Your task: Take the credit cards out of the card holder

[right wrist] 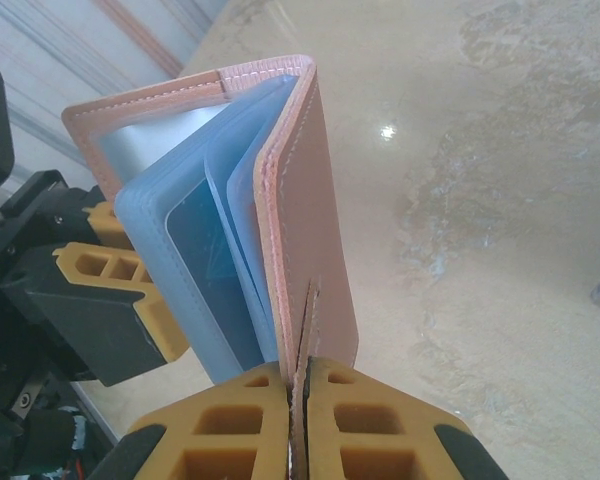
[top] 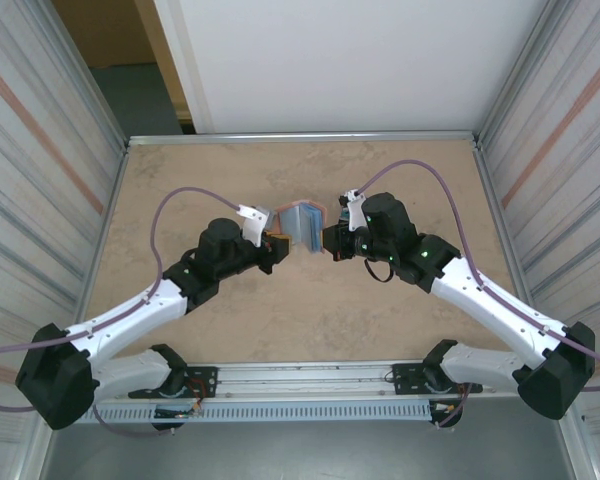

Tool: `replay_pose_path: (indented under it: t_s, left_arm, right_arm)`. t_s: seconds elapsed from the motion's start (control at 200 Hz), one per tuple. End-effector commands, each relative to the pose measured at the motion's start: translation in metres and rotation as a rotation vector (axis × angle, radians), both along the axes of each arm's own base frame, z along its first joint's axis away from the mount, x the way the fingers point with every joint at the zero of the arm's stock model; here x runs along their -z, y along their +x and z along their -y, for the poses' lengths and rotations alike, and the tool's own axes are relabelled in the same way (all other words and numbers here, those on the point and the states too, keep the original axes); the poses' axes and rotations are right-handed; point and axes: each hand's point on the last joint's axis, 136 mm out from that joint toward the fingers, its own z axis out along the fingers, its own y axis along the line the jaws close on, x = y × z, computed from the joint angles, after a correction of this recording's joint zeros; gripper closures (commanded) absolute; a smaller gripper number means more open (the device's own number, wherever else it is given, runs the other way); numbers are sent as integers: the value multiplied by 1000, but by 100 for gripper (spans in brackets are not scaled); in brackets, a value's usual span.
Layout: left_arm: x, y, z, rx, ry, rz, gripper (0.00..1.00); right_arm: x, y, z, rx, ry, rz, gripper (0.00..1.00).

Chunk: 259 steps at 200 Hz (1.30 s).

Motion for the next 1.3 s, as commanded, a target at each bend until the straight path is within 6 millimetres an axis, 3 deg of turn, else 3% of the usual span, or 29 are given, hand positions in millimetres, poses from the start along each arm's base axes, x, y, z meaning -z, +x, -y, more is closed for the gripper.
replay_pose_path:
  t_s: [0.0, 0.045, 0.16, 0.406, 0.501, 1.042, 1.102, 1.293]
  left_arm:
    - [-30, -2, 6, 26, -69, 59, 91]
    - [-32, -5, 9, 42, -82, 55, 100]
    - [-38, -11, 16, 91, -127, 39, 100]
    - [-57, -24, 25, 182, -227, 36, 100]
    - [-59, -25, 25, 191, -236, 35, 100]
    - [-53, -24, 20, 168, -236, -7, 100]
    - [-53, -23, 19, 163, -237, -10, 100]
    - [-53, -24, 18, 170, -243, -16, 100]
  right_arm:
    - [-23, -1, -9, -17, 67, 33, 100]
    - [-23, -1, -10, -26, 75, 36, 100]
    - [-25, -3, -13, -42, 95, 43, 96]
    - [-28, -4, -9, -34, 103, 63, 70]
    - [-27, -4, -9, -36, 102, 65, 65]
    - [-30, -11, -15, -113, 123, 111, 44]
    - [-30, -13, -15, -121, 123, 118, 34]
    - [-23, -11, -13, -110, 99, 117, 32]
